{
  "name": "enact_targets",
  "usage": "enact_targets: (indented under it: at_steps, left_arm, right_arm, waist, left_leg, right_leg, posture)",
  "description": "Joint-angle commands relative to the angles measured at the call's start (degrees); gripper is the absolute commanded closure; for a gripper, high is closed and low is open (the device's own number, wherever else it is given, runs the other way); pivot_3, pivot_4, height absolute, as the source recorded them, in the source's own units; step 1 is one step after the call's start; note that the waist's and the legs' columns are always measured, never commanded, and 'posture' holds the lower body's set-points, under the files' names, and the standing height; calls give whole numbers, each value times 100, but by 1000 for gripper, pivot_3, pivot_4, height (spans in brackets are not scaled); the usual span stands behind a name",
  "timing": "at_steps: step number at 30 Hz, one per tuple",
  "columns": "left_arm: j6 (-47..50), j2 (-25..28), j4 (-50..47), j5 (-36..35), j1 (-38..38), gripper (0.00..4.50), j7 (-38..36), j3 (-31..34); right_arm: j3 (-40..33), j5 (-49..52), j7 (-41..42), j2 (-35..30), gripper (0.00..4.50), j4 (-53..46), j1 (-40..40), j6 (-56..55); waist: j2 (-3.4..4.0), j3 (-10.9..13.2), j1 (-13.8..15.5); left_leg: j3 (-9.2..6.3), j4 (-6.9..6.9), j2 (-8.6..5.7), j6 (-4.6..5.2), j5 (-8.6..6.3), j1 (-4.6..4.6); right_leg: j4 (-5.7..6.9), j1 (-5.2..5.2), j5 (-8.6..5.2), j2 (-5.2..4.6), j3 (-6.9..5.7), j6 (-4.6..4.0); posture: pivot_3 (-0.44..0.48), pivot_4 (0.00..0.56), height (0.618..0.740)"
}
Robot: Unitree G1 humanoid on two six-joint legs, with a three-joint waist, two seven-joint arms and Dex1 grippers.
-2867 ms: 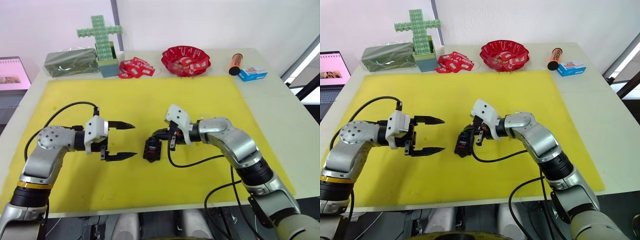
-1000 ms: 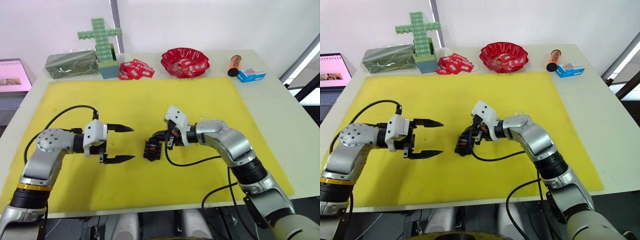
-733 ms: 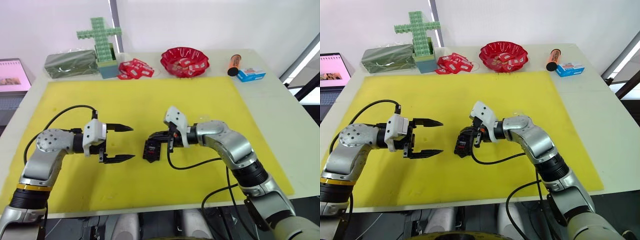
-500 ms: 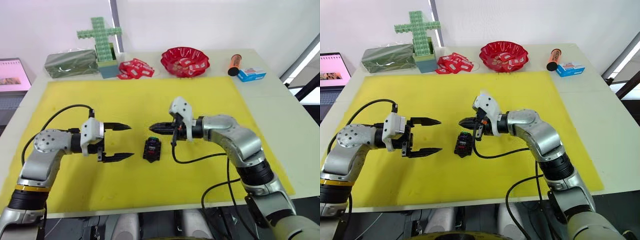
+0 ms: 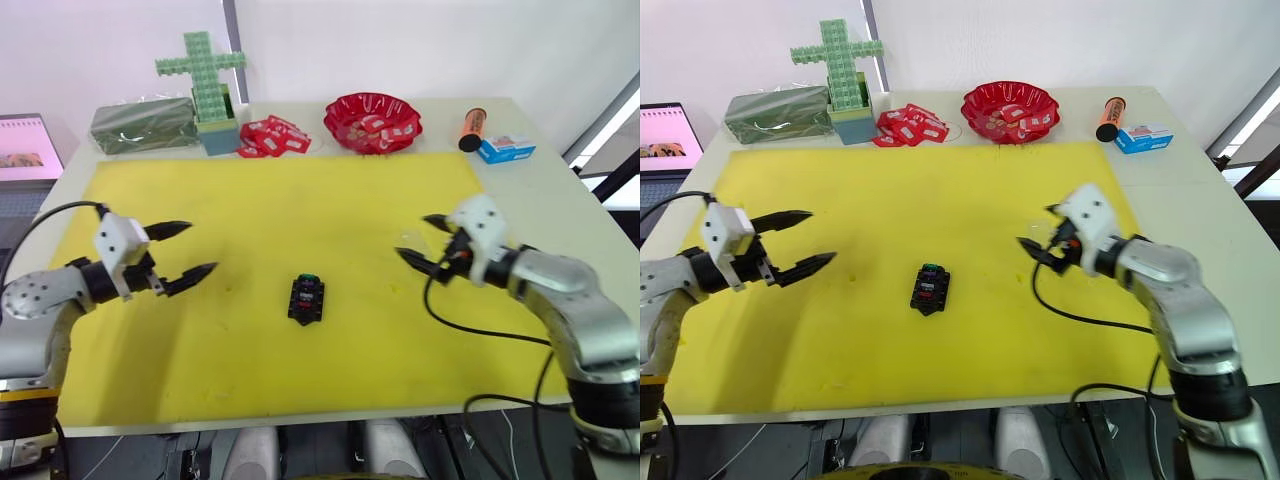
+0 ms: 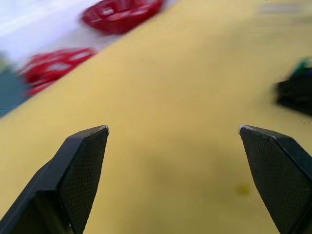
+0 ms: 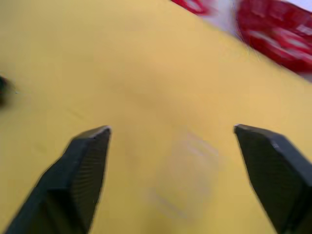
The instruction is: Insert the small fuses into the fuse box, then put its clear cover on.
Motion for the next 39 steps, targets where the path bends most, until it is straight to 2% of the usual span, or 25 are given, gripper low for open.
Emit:
enact_targets:
  at_steps: [1, 5, 9, 13, 18, 21, 24, 28, 31, 39]
  left_arm:
    - [-85, -107, 263, 78, 120, 0, 617, 511]
    - [-142, -221, 450, 121, 404, 0, 932, 737]
    - [-223, -255, 468, 155, 510, 0, 1065, 738]
    - [-67, -324, 221, -26, 277, 0, 1235, 666]
    - [420, -272, -284, -415, -386, 0, 998, 328]
    - [953, -122, -889, -781, -1214, 0, 559, -227]
    - [1431, -140, -1443, -1009, -1710, 0, 258, -817]
    - [1889, -129, -2044, -1355, -1846, 0, -51, -1256]
    - [1918, -53, -2371, -1247, -1763, 0, -302, -1608]
    - [1669, -208, -2184, -1048, -1687, 0, -424, -1752]
  right_arm:
    - [-806, 4, -191, 53, 46, 182, 486, -583]
    - [-1472, 139, -458, 324, 46, 640, 986, -961]
    - [-1564, 113, -657, 433, 46, 684, 1177, -1027]
    - [-1306, -109, -912, 495, 46, 396, 1258, -1092]
    - [-988, -384, -1247, 596, 46, 82, 1178, -1377]
    - [-513, 112, -1209, 877, 46, -688, 1232, -717]
    - [-2, -145, -1559, 1243, 46, -891, 1250, -618]
    - [449, -320, -1873, 1583, 46, -942, 1147, -521]
    - [691, -414, -2127, 1841, 46, -920, 1022, -357]
    - [897, -897, -2715, 2257, 46, -110, 695, -561]
  waist:
    - [0, 0, -2]
    - [-1, -1, -12]
    - [-1, 0, -8]
    - [0, -1, 1]
    - [-1, -1, 17]
    - [-14, -1, 18]
    - [-14, -4, -2]
    - [-2, -3, -44]
    - [-4, -1, -32]
    - [-5, -2, -5]
  left_leg:
    - [4, 0, 0, 0, 0, 1]
    - [10, -1, 2, 0, 0, 2]
    - [14, -2, 4, 0, 0, 3]
    - [16, -2, 6, -1, 0, 4]
    - [15, 6, 3, -1, 0, -1]
    - [17, 3, -1, -1, 0, -1]
    - [2, 5, -1, -1, 0, -7]
    - [23, 1, -6, -1, 0, 0]
    - [20, 2, -2, -1, 0, 1]
    - [15, 9, -5, -1, 0, -2]
  right_leg:
    - [-4, 2, 0, -1, 1, 0]
    - [-10, 4, 0, -2, 3, 1]
    - [-10, 3, 0, -4, 5, 0]
    - [-10, 2, 0, -7, 7, -1]
    - [-10, 4, 1, -9, 6, -1]
    - [-12, 4, 1, -8, 10, 0]
    - [-10, 4, 7, 3, 5, 11]
    - [-11, 1, 6, 0, 22, 10]
    - [-9, -1, 3, 9, 21, 5]
    - [-8, 2, 0, 10, 21, 0]
  posture:
    - [0, 150, 740]
    - [0, 150, 740]
    - [0, 150, 740]
    - [0, 150, 740]
    - [0, 150, 740]
    - [0, 150, 740]
    - [0, 150, 740]
    - [0, 150, 740]
    - [0, 150, 740]
    - [0, 150, 740]
